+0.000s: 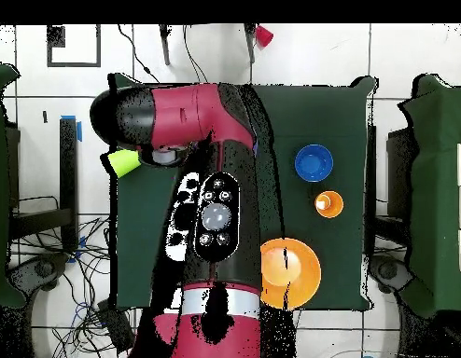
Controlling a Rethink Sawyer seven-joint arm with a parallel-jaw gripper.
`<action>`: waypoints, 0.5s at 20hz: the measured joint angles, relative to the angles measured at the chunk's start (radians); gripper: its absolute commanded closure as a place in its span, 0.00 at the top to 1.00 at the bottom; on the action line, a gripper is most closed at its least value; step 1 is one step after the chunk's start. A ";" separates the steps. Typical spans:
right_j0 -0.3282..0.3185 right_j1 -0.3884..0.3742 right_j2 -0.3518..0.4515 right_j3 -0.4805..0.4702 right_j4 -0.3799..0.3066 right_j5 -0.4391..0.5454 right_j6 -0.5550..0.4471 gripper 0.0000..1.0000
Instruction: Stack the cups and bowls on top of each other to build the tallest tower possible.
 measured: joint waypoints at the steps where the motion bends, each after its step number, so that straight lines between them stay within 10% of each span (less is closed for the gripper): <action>1: -0.012 -0.010 0.011 0.015 0.018 -0.009 0.000 0.00; 10: -0.082 -0.071 0.031 0.078 0.080 -0.082 0.000 0.00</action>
